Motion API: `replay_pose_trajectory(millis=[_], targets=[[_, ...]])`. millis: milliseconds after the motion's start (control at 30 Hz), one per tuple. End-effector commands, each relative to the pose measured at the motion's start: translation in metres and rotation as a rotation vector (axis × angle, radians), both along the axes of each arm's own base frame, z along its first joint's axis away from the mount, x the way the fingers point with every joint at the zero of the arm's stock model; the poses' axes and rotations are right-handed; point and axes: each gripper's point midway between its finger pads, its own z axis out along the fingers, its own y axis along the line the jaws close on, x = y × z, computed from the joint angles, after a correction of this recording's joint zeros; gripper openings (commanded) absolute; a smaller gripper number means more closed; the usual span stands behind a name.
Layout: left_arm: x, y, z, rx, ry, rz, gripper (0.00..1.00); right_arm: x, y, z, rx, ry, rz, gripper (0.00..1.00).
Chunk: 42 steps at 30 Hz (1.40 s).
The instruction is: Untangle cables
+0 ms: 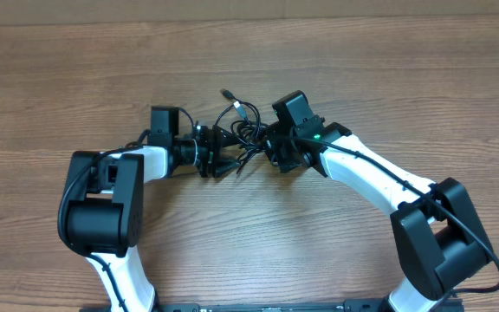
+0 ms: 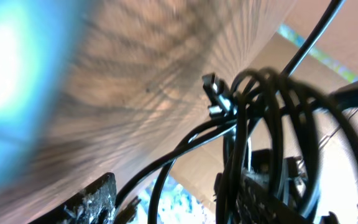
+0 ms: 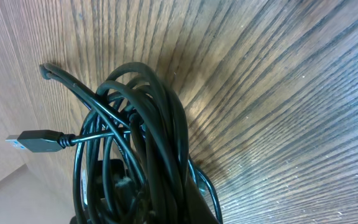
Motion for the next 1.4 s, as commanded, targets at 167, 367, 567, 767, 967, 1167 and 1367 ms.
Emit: replay_pose_trajectory(millis=[167,367,567,767,967,1167,1367], targets=[[-0.023,-0.019,0.006,-0.087,0.01,-0.111,0.59,0.002,0.005,0.014,0.029,-0.031,0.009,0.04],[-0.037,-0.017,-0.001,-0.071,0.028,-0.146,0.57,0.003,0.005,0.015,0.031,-0.035,0.009,0.04],[-0.054,-0.015,-0.007,-0.053,0.037,-0.191,0.56,0.005,0.006,0.016,0.036,-0.044,0.009,0.04],[-0.072,-0.012,-0.01,-0.048,0.046,-0.24,0.55,0.011,0.009,0.021,0.053,-0.073,0.007,0.04],[-0.087,-0.009,-0.013,-0.03,0.046,-0.282,0.54,0.014,0.008,0.022,0.058,-0.083,0.002,0.04],[-0.095,-0.002,-0.027,0.056,0.069,-0.295,0.55,0.014,0.008,0.022,0.058,-0.082,0.002,0.04],[-0.105,0.0,-0.026,0.056,0.062,-0.332,0.64,0.016,0.006,0.022,0.046,-0.089,-0.007,0.04]])
